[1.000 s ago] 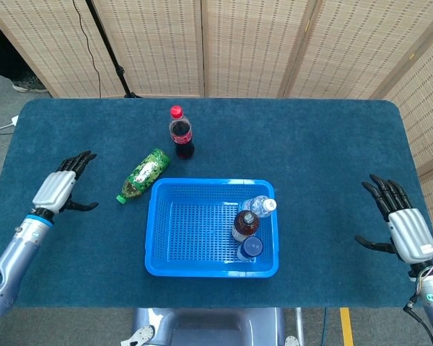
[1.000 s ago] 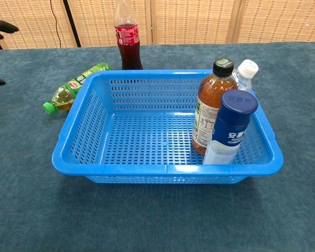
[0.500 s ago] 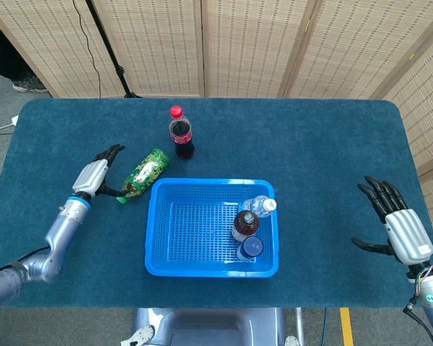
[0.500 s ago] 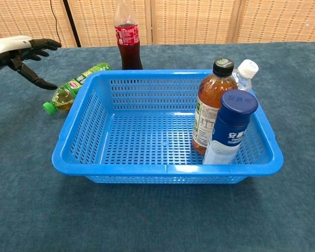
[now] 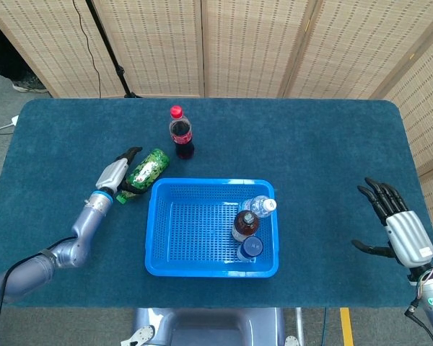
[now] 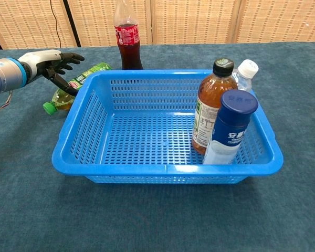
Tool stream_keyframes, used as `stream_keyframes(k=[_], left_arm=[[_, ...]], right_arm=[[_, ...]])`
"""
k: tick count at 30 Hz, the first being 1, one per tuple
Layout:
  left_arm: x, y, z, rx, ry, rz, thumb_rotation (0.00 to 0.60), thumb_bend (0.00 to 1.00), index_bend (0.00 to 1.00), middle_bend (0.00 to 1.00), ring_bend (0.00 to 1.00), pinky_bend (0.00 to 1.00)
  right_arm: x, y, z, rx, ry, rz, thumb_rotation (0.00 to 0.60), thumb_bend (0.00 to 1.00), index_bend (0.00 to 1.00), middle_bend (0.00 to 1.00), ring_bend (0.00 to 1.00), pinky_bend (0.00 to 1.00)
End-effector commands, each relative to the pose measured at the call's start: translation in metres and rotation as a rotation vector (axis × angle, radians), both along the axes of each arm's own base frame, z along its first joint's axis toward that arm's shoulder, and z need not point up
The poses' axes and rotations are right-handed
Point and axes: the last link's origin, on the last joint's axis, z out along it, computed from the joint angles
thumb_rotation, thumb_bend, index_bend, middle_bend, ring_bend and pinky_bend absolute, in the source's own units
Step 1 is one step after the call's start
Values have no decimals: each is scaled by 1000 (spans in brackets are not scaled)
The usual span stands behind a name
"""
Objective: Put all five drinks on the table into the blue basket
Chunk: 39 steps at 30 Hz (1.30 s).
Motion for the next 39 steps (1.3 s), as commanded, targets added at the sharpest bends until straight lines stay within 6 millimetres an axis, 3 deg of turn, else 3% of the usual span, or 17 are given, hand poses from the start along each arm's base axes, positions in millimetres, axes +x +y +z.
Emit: stream_keyframes(k=[1, 4, 6, 8, 10, 12, 16, 22, 26, 29, 31, 35, 39], left_arm=[[4, 6, -13, -19, 23, 17, 600, 208, 0, 0, 0, 33], [10, 8, -17, 7, 47, 6, 600, 294, 0, 0, 1, 197], [12, 10, -20, 41, 84, 2, 600, 373, 14, 6, 53, 324], [13, 11, -22, 65, 108, 13, 600, 437, 98, 80, 172, 420], [14, 11, -21, 88, 127, 22, 600, 494, 259, 224, 305, 501], [15, 11, -18, 107, 131, 28, 600, 524, 350, 294, 366, 540], [10, 7, -2, 155, 128, 25, 600, 541, 422, 350, 417, 569], [9, -3, 34, 224, 107, -38, 600, 540, 426, 355, 422, 569], [15, -22, 69, 270, 69, -142, 600, 539, 426, 355, 421, 569], [20, -34, 81, 282, 54, -191, 600, 541, 426, 355, 420, 569], [35, -58, 94, 265, 29, -305, 600, 540, 426, 354, 420, 569], [49, -85, 97, 201, 8, -411, 600, 535, 425, 355, 418, 569], [70, -112, 84, 101, 1, -509, 600, 535, 422, 354, 414, 569]], right_arm=[[0, 0, 1, -3, -1, 2, 600, 0, 9, 0, 0, 52], [1, 1, 0, 2, -5, 5, 600, 0, 9, 0, 0, 57], [1, 1, -1, 7, -6, 7, 600, 0, 10, 0, 0, 65], [2, 1, -1, 14, -10, 9, 600, 0, 10, 0, 0, 67], [3, 2, -1, 18, -15, 13, 600, 0, 10, 0, 0, 70], [3, 2, -1, 20, -17, 16, 600, 0, 11, 0, 0, 73], [3, 2, -3, 24, -16, 18, 600, 0, 12, 0, 0, 78], [6, 4, -6, 34, -15, 26, 600, 0, 14, 0, 0, 80], [7, 5, -8, 43, -12, 29, 600, 0, 14, 0, 0, 80], [7, 5, -9, 43, -10, 29, 600, 0, 14, 0, 0, 80], [8, 5, -9, 43, -10, 31, 600, 0, 14, 0, 0, 80], [9, 5, -11, 47, -9, 31, 600, 0, 14, 0, 0, 80], [10, 5, -11, 48, -12, 34, 600, 0, 14, 0, 0, 80]])
